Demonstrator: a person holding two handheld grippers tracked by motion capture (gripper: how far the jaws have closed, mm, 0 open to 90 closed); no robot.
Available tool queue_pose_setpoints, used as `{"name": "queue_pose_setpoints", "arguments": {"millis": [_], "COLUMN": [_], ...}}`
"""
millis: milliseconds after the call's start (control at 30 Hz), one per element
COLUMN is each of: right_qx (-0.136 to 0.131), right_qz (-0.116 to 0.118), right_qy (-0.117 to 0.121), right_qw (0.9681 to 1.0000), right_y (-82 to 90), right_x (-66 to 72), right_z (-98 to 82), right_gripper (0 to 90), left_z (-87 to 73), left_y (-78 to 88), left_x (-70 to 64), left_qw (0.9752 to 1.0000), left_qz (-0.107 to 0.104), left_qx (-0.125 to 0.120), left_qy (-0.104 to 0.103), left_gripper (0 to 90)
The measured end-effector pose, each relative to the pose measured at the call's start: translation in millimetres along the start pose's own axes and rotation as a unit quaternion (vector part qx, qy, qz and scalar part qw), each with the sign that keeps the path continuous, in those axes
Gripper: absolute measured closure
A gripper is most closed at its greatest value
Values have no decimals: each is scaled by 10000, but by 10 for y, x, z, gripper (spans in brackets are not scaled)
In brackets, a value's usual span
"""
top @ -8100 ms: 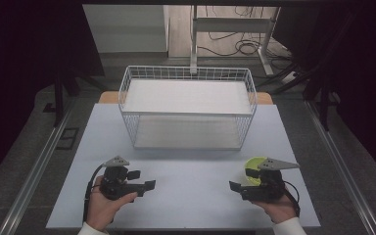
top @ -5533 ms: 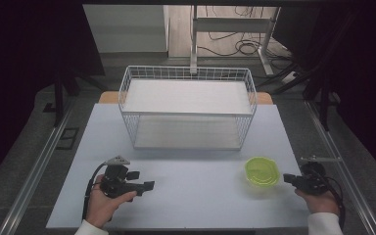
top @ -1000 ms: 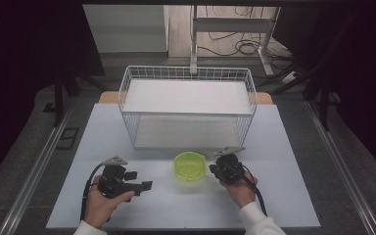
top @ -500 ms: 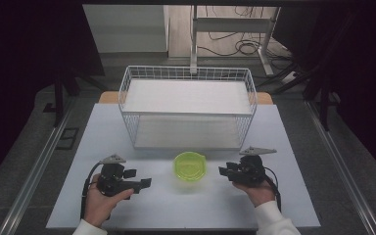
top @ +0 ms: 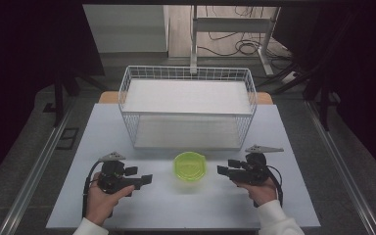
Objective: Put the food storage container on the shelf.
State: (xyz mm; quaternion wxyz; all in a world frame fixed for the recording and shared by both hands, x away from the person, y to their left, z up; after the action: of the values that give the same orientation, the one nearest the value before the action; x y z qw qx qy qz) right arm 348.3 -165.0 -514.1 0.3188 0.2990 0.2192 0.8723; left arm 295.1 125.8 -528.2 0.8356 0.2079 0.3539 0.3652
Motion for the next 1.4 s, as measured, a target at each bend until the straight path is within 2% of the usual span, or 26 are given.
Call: {"name": "queue_pose_setpoints", "arguments": {"millis": [167, 300, 500, 700, 900, 1200, 1267, 1400], "right_qx": [111, 181, 301, 367, 511, 776, 793, 799], "right_qz": [176, 322, 408, 489, 549, 632, 664, 753], "right_qy": [-77, -132, -232, -372, -500, -598, -645, -759], "right_qw": [9998, 9992, 9984, 9974, 9959, 9932, 9925, 9911], "right_y": [-56, -102, -185, -314, -454, -613, -631, -664], "right_x": [24, 51, 40, 17, 10, 39, 43, 43], "right_z": [18, 49, 92, 202, 206, 90, 78, 59], "right_gripper": [383, 402, 426, 455, 479, 539, 551, 581], "left_z": [101, 167, 292, 373, 370, 246, 236, 227], "left_y": [-76, -154, -288, -426, -570, -742, -775, -840], "left_x": [-28, -69, -100, -103, -61, -100, -107, -133], "left_qw": [9995, 9990, 9965, 9944, 9921, 9847, 9841, 9799], "left_qz": [-224, -349, -600, -717, -791, -1111, -1106, -1247], "left_qx": [-60, -25, -39, 52, 242, 539, 569, 633], "left_qy": [219, 288, 573, 778, 947, 1230, 1265, 1421], "left_gripper": [263, 276, 294, 315, 335, 375, 386, 432]}}
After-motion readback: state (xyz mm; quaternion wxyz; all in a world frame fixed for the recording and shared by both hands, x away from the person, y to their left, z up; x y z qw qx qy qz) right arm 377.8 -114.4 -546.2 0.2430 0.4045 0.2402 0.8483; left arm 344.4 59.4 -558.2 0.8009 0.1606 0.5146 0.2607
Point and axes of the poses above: each handheld gripper's, and its own axes: y roughly backward along the jaws, z roughly out of its top, x roughly to its left, the point moved 9 cm from there along -y, roughly forward along the jaws
